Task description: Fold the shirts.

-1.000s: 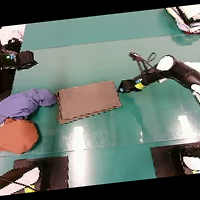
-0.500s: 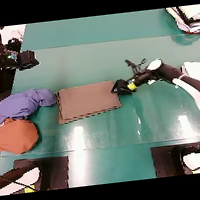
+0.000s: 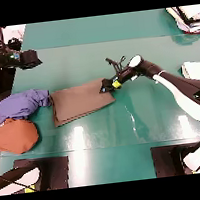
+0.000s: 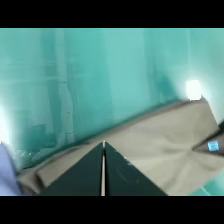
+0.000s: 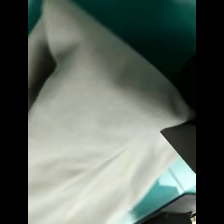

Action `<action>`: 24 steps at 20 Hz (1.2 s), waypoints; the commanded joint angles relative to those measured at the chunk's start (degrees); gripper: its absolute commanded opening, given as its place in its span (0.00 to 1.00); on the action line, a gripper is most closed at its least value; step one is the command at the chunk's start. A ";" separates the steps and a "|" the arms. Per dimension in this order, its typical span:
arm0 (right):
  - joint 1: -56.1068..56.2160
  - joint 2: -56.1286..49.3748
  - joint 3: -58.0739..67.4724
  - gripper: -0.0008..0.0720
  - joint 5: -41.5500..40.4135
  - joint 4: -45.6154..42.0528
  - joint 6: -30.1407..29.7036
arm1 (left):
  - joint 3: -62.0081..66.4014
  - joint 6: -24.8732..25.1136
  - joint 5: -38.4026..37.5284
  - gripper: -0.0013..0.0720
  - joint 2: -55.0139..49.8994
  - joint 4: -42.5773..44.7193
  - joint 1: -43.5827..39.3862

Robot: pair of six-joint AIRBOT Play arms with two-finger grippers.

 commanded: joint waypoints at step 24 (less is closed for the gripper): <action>-69.11 21.20 10.08 0.04 1.53 -12.68 -2.58 | 0.00 -0.55 11.10 0.05 -0.04 -0.74 -20.92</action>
